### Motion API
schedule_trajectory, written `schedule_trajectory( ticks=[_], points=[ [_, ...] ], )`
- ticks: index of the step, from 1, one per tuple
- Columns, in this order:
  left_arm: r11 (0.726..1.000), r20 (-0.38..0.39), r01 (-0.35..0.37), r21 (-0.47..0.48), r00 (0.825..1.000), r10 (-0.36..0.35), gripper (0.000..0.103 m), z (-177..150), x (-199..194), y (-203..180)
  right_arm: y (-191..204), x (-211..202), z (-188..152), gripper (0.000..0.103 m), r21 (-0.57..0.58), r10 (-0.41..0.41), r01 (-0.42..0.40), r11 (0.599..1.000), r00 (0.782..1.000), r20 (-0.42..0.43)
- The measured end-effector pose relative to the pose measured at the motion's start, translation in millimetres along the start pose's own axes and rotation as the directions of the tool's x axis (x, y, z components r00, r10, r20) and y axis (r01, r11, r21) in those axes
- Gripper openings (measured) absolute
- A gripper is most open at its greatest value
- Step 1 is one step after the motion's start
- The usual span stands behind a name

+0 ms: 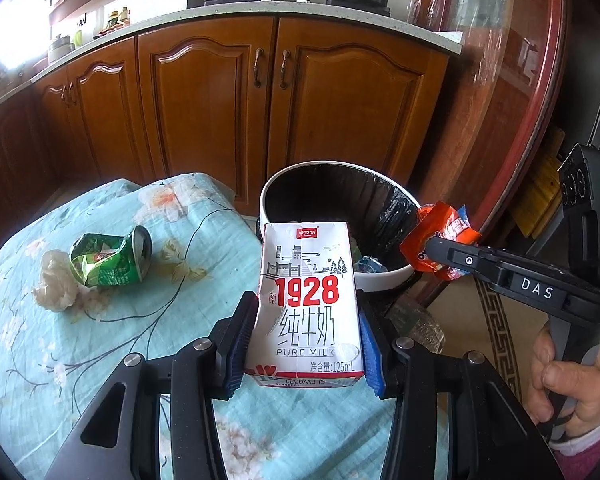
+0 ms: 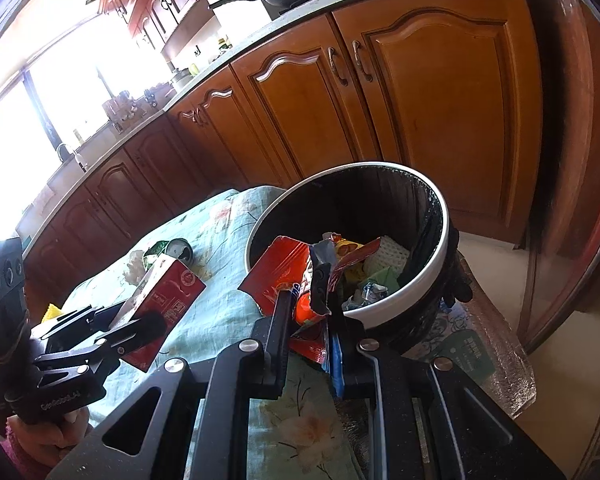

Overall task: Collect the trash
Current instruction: 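Carry the carton and wrapper over the bin and open both grippers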

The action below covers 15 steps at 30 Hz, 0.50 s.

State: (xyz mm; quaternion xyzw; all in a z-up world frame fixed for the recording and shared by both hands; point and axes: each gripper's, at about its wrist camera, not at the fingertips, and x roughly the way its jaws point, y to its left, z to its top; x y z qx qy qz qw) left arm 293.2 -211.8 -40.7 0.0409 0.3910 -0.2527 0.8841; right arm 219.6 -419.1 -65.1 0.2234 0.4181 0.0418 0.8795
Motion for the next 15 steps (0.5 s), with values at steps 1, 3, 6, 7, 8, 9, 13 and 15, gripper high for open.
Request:
schedule_trajectory(
  ticks=[1,3,6,7,8,9,13,15],
  points=[
    [1.0,0.0,0.0,0.001,1.0,0.0,0.045,1.5,1.2,-1.0,-2.1,0.2,1.2,0.017,0.0,-0.003,0.003,1.0,1.0,0.001],
    [1.0,0.001,0.0,0.005,1.0,0.0,0.045,4.8,4.2,-2.6,-3.0,0.4,3.5,0.017,0.0,-0.006,0.006,1.0,1.0,0.002],
    [1.0,0.0,0.003,0.008,1.0,-0.003,0.045,12.6,10.3,-4.2,-4.3,1.5,8.0,0.017,-0.007,-0.011,0.011,1.0,1.0,0.001],
    [1.0,0.001,0.004,0.007,1.0,-0.004,0.045,15.9,12.9,-5.0,-5.0,2.4,9.8,0.017,-0.01,-0.012,0.012,1.0,1.0,0.0],
    [1.0,0.003,0.004,0.005,1.0,-0.004,0.045,19.2,15.0,-5.0,-5.8,3.6,12.0,0.017,-0.012,-0.013,0.013,1.0,1.0,-0.002],
    [1.0,0.004,0.004,0.005,1.0,-0.004,0.045,22.7,17.3,-5.6,-6.9,4.7,14.1,0.017,-0.012,-0.014,0.014,1.0,1.0,-0.003],
    [1.0,0.006,-0.002,0.018,1.0,0.002,0.045,35.4,27.6,-8.5,-13.8,9.2,23.4,0.017,-0.009,-0.022,0.022,1.0,1.0,-0.01],
    [1.0,0.0,-0.003,0.024,1.0,0.003,0.045,41.1,34.8,-10.3,-17.0,11.5,28.2,0.017,-0.011,-0.025,0.025,1.0,1.0,-0.013]
  ],
)
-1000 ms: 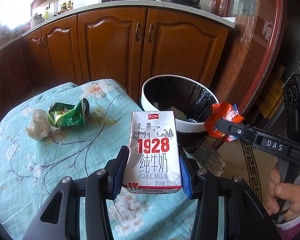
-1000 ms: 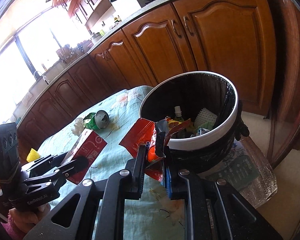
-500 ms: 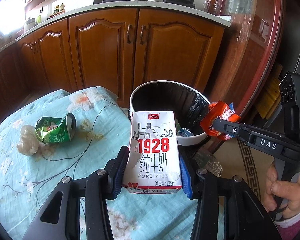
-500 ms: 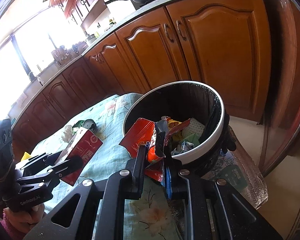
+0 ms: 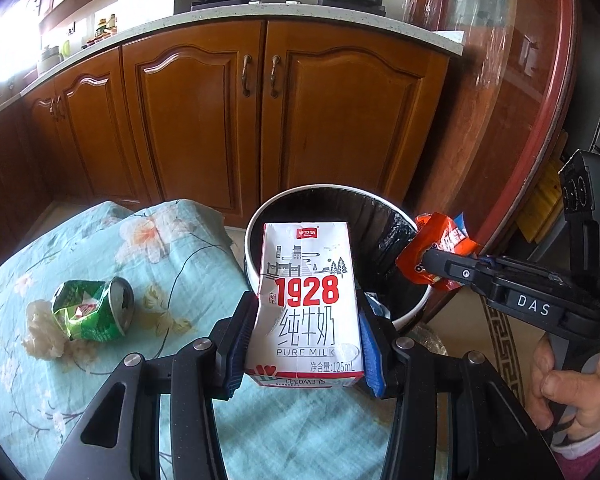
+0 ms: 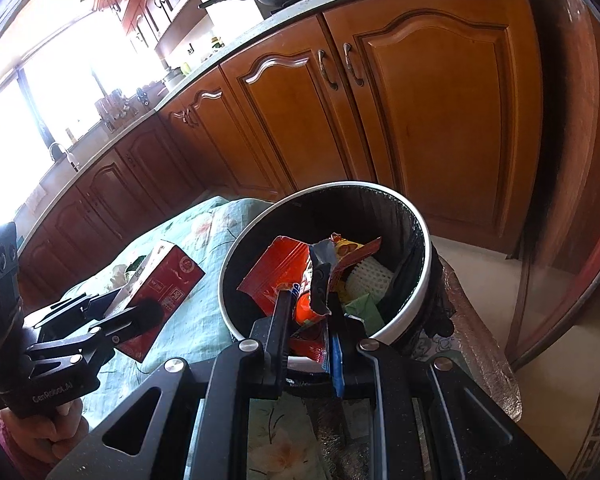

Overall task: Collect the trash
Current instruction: 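Carry the carton and wrapper over the bin and open both grippers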

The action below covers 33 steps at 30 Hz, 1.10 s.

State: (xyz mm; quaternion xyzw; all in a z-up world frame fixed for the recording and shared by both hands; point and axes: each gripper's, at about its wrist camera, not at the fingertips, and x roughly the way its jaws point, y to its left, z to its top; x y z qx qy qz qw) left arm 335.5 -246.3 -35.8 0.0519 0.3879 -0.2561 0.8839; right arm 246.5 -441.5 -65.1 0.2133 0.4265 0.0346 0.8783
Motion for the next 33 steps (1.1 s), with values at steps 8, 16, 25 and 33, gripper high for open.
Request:
schedule_trajectory(
  ticks=[8,16,25,33],
  points=[
    [0.999,-0.024,-0.013,0.037,1.0,0.014,0.045,19.7,26.9,-12.2,-9.2,13.9,13.9,0.017,-0.011,-0.013,0.013,1.0,0.999,-0.039],
    [0.999,-0.06,-0.023,0.039,0.998,0.026,0.045,32.6,57.3,-13.1,-17.4,26.1,23.6,0.017,-0.011,-0.027,0.027,1.0,0.998,-0.058],
    [1.0,-0.08,-0.015,0.028,0.997,0.017,0.045,44.2,78.4,-12.1,-21.1,35.8,29.2,0.017,-0.019,-0.037,0.036,0.999,0.996,-0.082],
    [0.999,-0.089,-0.013,0.037,0.996,0.016,0.054,46.4,80.8,-14.6,-24.2,39.5,34.9,0.037,-0.001,-0.032,0.033,0.999,0.995,-0.092]
  ],
)
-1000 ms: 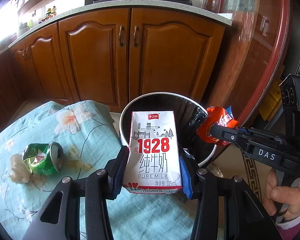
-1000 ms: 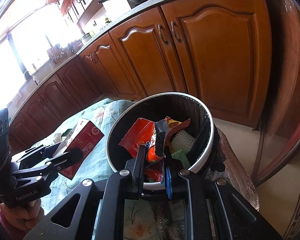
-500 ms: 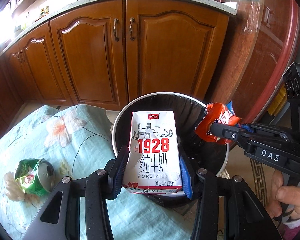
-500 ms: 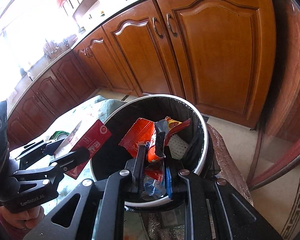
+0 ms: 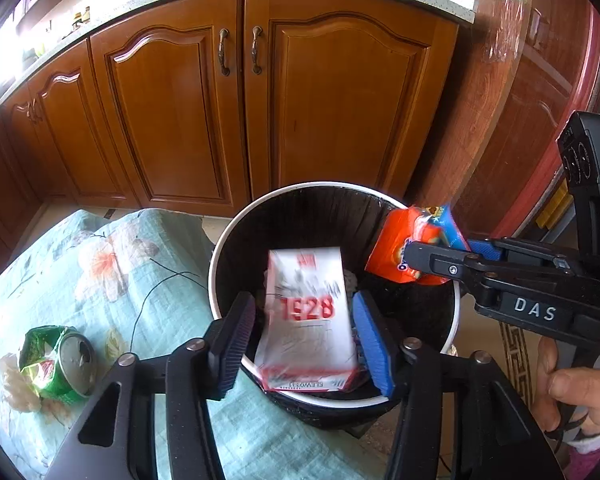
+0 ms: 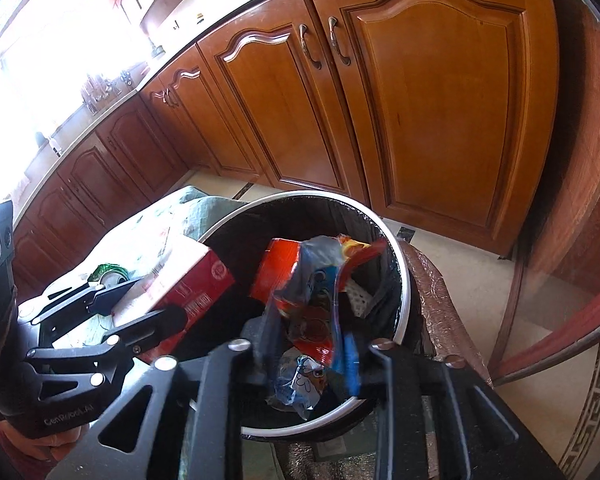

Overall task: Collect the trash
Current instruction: 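Carry the carton and wrapper over the bin and open both grippers, then move both grippers back toward the tissue and green can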

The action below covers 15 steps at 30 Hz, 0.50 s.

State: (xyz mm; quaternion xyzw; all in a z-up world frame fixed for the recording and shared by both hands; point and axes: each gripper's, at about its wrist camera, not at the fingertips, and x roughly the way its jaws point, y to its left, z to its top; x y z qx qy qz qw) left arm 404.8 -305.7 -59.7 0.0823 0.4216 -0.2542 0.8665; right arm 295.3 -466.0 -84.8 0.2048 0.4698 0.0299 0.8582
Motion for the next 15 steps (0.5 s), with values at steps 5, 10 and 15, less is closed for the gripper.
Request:
schedule_trajectory(
  ticks=[5,10,15],
  points=[
    [1.0,0.012,-0.009,-0.023,1.0,0.009,0.059,-8.5,-7.6,7.3,-3.8,-10.1,-2.7,0.051,0.032,0.014,-0.015,0.999,0.999,0.036],
    [0.998,0.032,-0.011,-0.065,0.999,0.013,0.063,-29.8,-25.8,20.7,-3.6,-21.5,-12.3,0.065,0.061,0.044,-0.049,0.997,0.996,0.076],
    [0.994,0.071,-0.038,-0.099,0.997,0.045,0.064,-62.7,-54.0,33.0,6.3,-30.4,-29.6,0.076,0.083,0.085,-0.093,0.992,0.991,0.105]
  ],
)
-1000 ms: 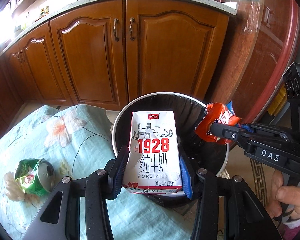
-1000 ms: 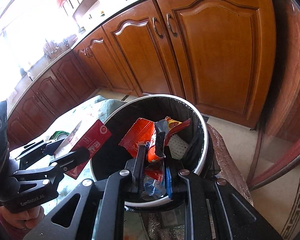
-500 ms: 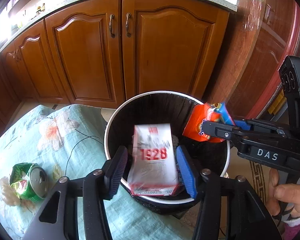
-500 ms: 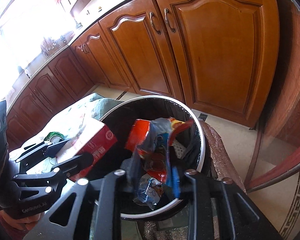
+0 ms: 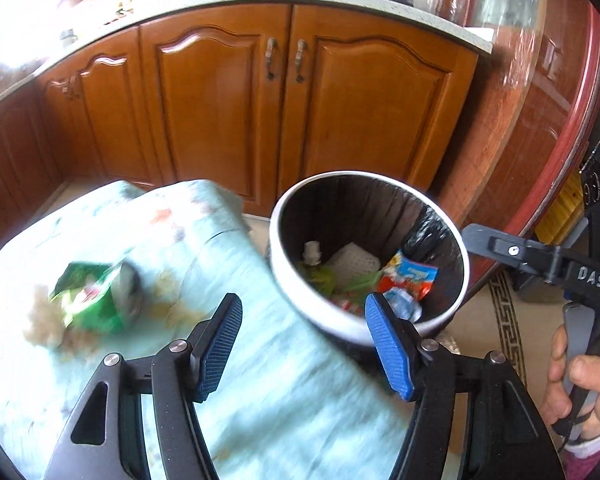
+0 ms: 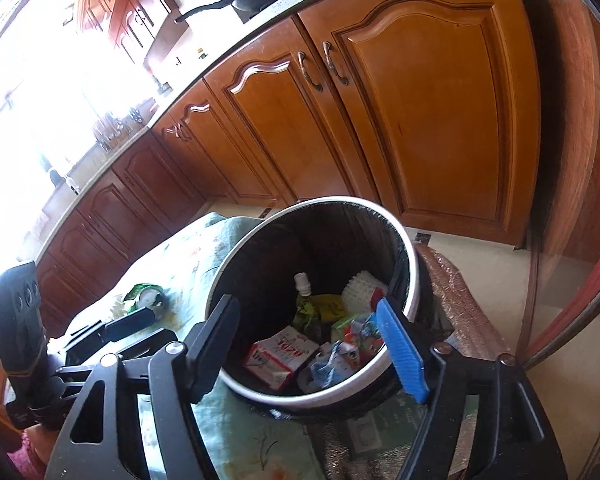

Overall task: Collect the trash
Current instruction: 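Move both grippers back toward the tissue and green can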

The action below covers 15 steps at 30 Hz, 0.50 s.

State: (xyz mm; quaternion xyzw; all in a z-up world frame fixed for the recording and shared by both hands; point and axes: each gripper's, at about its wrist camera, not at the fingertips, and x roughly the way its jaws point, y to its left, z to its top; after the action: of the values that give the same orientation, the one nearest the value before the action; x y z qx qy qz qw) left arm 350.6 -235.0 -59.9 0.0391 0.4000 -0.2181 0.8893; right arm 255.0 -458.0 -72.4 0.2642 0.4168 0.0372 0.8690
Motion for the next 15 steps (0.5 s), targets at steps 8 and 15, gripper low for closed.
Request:
schedule_trajectory(
  ticks=[8,15],
  points=[
    [0.992,0.025,-0.055,-0.116,0.998,0.059,0.065,-56.6,-46.0,40.8,40.9,-2.9,-35.2,0.089,-0.065,0.042,-0.042,0.997,0.999,0.002],
    [0.971,0.02,-0.091,-0.22,0.995,0.098,0.065,-86.7,-79.5,79.0,81.3,-0.8,-58.8,0.089,-0.108,0.083,-0.084,0.991,0.996,-0.013]
  ],
)
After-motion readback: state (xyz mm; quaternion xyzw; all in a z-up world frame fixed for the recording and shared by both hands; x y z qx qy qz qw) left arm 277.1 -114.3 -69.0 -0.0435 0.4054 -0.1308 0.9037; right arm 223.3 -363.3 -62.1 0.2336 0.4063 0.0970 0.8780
